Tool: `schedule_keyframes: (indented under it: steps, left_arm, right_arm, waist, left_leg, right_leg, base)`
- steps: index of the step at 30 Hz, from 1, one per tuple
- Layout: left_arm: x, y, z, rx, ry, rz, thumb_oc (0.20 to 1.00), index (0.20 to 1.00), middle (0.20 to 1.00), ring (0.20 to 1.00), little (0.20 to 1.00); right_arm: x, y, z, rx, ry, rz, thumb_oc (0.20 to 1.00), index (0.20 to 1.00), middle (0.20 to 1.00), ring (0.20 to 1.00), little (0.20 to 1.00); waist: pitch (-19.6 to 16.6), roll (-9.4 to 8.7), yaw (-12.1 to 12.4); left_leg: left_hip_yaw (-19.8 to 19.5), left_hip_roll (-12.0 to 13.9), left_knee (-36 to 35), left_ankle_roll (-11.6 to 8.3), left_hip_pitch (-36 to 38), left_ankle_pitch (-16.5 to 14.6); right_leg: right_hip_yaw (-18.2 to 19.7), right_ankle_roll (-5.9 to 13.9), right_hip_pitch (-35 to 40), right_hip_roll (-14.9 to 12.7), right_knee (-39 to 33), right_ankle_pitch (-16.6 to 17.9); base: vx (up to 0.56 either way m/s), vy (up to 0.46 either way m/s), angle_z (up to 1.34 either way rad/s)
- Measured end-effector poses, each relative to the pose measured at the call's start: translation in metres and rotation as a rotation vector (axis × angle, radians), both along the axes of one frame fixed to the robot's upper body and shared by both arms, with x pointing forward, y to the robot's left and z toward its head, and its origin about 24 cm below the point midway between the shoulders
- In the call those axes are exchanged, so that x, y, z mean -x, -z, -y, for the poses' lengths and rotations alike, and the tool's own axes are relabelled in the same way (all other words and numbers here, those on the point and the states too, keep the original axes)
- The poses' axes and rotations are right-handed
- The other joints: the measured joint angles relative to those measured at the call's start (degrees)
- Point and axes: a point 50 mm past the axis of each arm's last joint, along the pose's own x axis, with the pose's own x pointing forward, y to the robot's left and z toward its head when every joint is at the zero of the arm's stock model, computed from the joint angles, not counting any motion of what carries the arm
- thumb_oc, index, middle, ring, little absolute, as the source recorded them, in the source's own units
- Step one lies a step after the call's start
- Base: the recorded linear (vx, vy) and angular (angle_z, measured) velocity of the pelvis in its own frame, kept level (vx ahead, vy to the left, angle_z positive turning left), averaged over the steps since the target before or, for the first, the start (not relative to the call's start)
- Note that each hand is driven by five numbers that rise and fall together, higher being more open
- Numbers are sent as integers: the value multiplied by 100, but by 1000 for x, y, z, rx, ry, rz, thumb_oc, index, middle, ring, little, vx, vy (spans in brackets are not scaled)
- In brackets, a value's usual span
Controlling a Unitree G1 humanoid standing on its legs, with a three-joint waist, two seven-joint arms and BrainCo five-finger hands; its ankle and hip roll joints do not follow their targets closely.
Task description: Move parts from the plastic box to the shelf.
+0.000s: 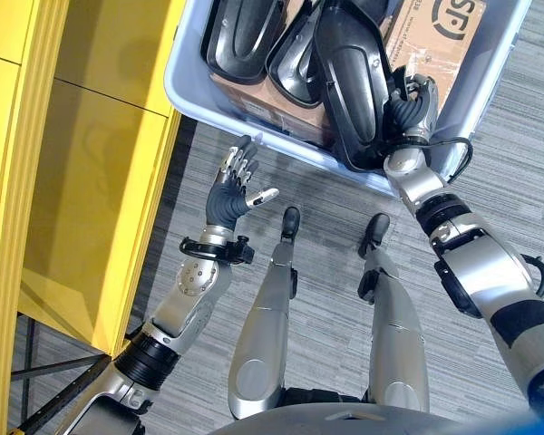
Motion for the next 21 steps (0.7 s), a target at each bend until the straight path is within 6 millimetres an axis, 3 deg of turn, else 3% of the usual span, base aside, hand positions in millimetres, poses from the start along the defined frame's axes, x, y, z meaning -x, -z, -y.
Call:
schedule_keyframes:
  steps: [2, 9, 15, 20, 21]
  left_arm:
    - [0, 0, 0, -1, 0, -1, 1000, 1000, 1000, 1000, 1000]
    - [1, 2, -1, -4, -1, -6, 1000, 1000, 1000, 1000, 1000]
    - [2, 4, -8, -6, -29, -17, 1000, 1000, 1000, 1000, 1000]
    - [5, 13, -13, -14, -47, -61, 1000, 1000, 1000, 1000, 1000]
    - [9, 19, -19, -19, -62, -86, 1000, 1000, 1000, 1000, 1000]
  right_arm:
    - [1, 10, 3, 2, 1, -40, 200, 200, 200, 200, 200]
    - [9, 14, 1, -38, -69, -23, 200, 200, 200, 200, 200]
    - [38, 22, -22, -104, -227, 75, 200, 200, 200, 200, 200]
    - [61, 12, -23, -209, -292, 186, 200, 200, 200, 200, 200]
    - [72, 14, -22, -243, -327, 206, 200, 200, 200, 200, 200]
  waist:
    - [-1, -2, 25]
    - [9, -20, 24]
    - [36, -154, -84]
    - [45, -252, -123]
    - [20, -296, -155]
  left_leg:
    - [-21, -4, -30, 0, 140, -3]
    - [-47, -6, -35, 2, 219, -1]
    - [-30, 6, -126, 17, 589, -35]
    - [26, 24, -260, 52, 910, -58]
    - [59, 44, -368, 50, 1124, -62]
  right_leg:
    - [-25, 18, 142, -10, 0, -33]
    - [-53, 36, 233, -11, -6, -53]
    - [-59, 59, 581, 1, -70, -73]
    - [-16, 88, 873, 33, -212, -81]
    - [12, 89, 1044, 56, -292, -82]
  base:
    - [-13, -5, 6]
    - [-1, -1, 1]
    - [4, -9, 0]
    - [34, -32, -6]
    - [64, -40, -10]
